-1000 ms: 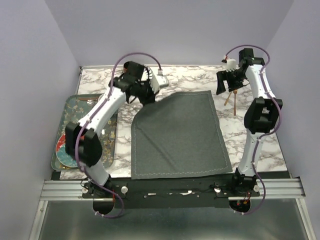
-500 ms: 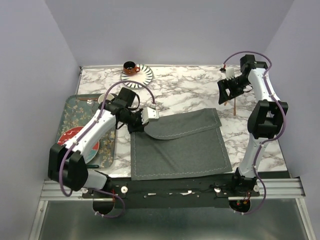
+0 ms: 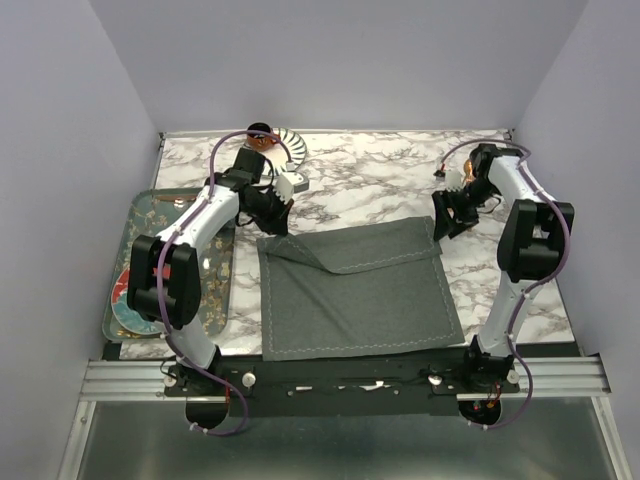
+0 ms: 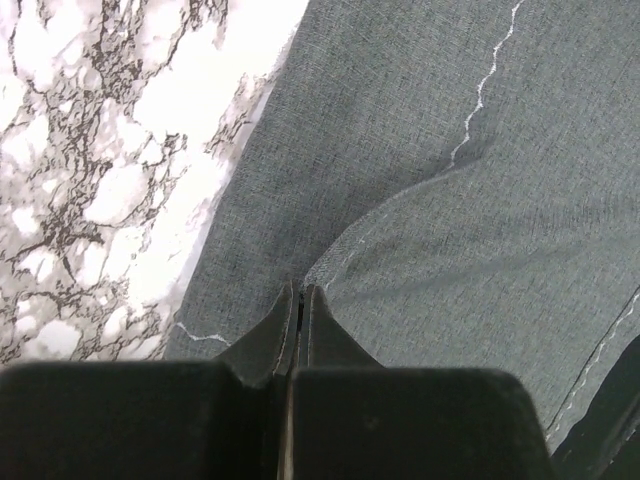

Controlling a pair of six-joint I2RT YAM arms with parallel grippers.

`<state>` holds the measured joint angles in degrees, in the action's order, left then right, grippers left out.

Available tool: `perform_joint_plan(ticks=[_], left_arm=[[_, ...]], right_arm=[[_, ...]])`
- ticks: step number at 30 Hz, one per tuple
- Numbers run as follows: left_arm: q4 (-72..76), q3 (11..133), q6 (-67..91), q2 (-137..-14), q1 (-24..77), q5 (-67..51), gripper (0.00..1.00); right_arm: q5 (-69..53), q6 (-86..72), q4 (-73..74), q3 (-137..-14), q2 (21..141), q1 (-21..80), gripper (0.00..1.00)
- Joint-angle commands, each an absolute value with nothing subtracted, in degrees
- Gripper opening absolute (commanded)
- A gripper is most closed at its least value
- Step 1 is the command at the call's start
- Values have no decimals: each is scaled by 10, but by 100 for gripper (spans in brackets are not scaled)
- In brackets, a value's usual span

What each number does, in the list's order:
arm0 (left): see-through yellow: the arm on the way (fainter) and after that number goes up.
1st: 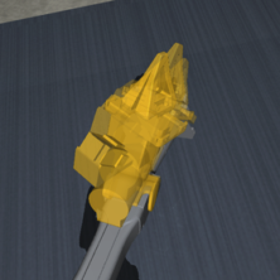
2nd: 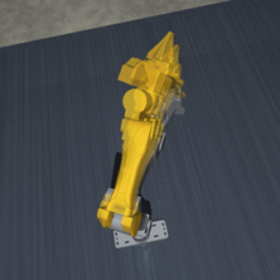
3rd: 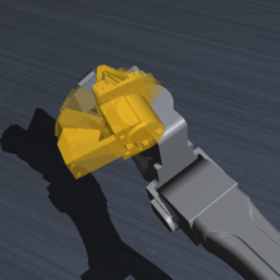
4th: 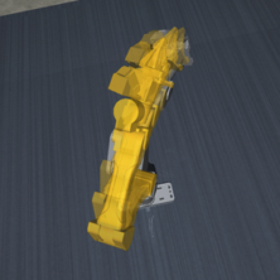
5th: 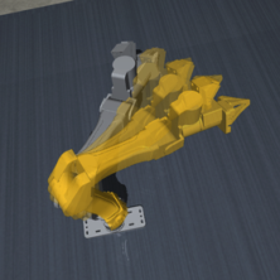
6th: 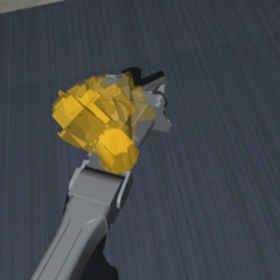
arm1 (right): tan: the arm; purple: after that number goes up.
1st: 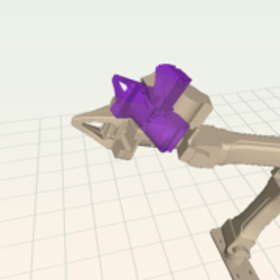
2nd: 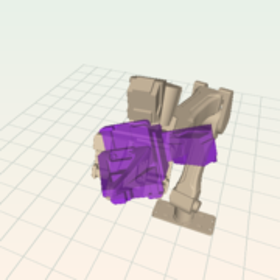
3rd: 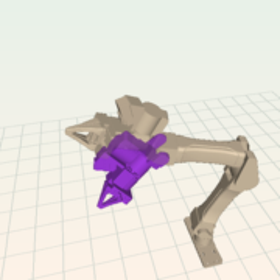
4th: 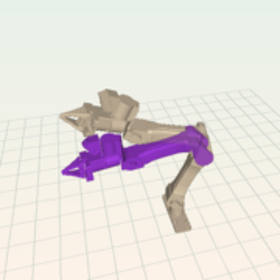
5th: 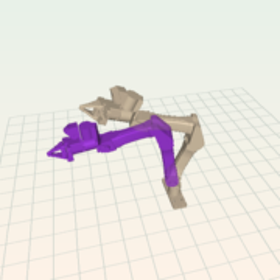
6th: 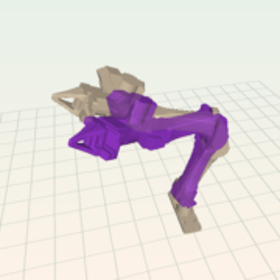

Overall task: Fold the napkin into a case and place the utensils inside
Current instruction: Pick up the flattened napkin from the center of the board.

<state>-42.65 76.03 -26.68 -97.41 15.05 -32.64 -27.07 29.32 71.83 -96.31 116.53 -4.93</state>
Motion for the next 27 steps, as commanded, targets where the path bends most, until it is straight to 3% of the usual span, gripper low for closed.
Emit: perform_joint_plan(ticks=[1,16,22,23,26,27], left_arm=[[-416,748,-259,-959,152,-338,0],[-411,747,-260,-965,153,-335,0],[-410,753,-261,-969,152,-330,0],[-410,755,-261,-971,153,-328,0],[-410,765,-261,-976,153,-326,0],[-410,770,-260,-976,153,-324,0]], right_arm=[[-258,242,667,-930,1166,-48,67],[-275,218,654,-951,1241,-47,68],[-295,225,675,-949,1225,-47,38],[-299,226,684,-952,1218,-47,25],[-307,231,700,-960,1211,-47,1],[-305,231,702,-962,1209,-48,1]])
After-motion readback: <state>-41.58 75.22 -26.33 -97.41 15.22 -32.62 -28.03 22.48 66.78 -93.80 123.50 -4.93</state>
